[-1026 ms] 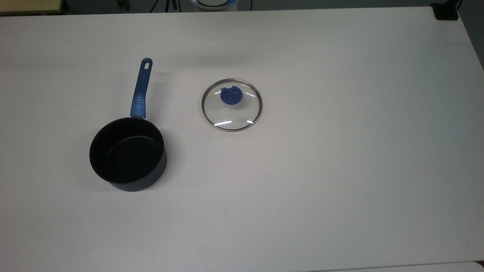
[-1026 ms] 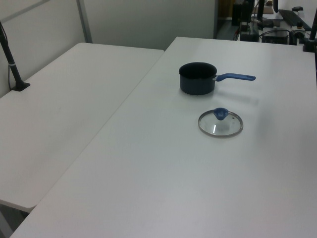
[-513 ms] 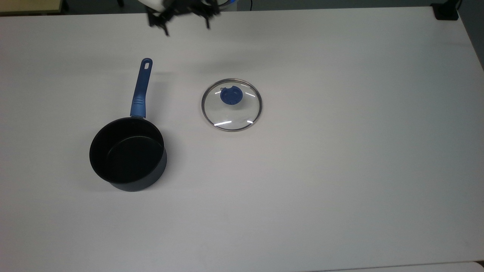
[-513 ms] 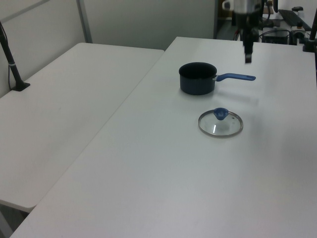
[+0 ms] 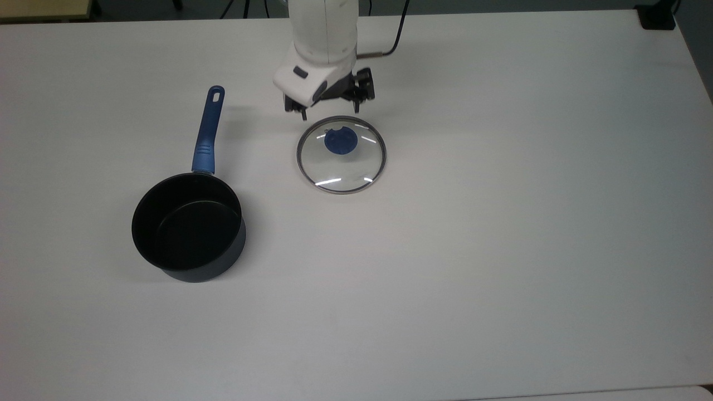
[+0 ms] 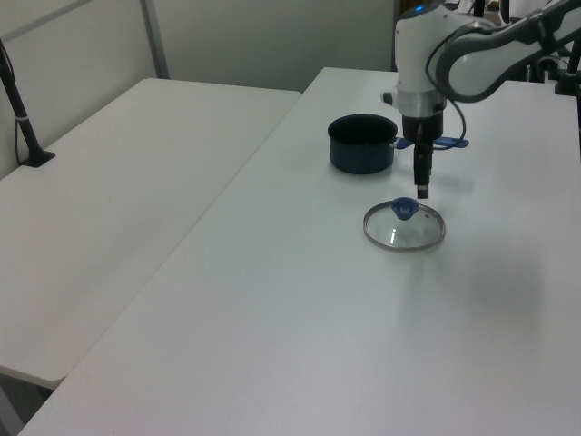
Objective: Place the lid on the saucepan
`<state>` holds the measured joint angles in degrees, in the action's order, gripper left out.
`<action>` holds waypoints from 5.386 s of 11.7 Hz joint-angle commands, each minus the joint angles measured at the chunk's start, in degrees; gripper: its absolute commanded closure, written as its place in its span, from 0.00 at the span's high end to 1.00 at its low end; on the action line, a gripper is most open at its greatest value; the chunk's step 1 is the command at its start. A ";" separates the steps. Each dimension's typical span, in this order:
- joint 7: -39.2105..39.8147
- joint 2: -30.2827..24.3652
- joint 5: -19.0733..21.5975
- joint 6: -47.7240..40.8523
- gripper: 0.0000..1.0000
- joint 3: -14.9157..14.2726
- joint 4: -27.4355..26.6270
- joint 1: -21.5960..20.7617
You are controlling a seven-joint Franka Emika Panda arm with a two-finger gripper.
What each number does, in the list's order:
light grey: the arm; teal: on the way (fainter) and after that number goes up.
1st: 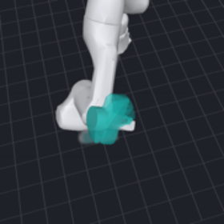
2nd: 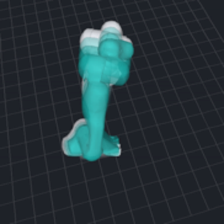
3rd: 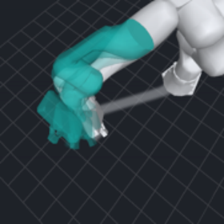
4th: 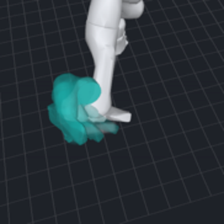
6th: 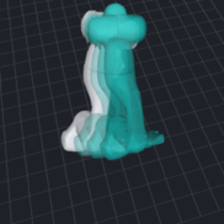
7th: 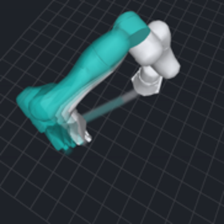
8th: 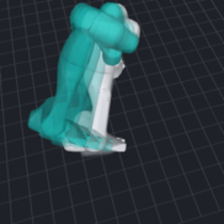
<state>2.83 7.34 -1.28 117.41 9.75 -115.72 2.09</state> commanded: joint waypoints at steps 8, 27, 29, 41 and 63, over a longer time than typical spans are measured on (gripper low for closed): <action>-10.55 6.81 -1.18 11.77 0.69 1.33 0.76 0.02; -3.87 13.12 2.42 -6.45 0.45 -7.71 39.08 10.04; -5.56 16.90 2.07 -2.02 0.45 -8.25 39.00 9.95; -12.06 25.78 -3.62 5.46 0.44 -8.25 38.38 8.73; -11.93 -9.81 -0.74 -24.42 1.00 -18.62 24.67 -6.48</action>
<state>-14.45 -0.39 -2.85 92.84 -6.44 -88.28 -1.67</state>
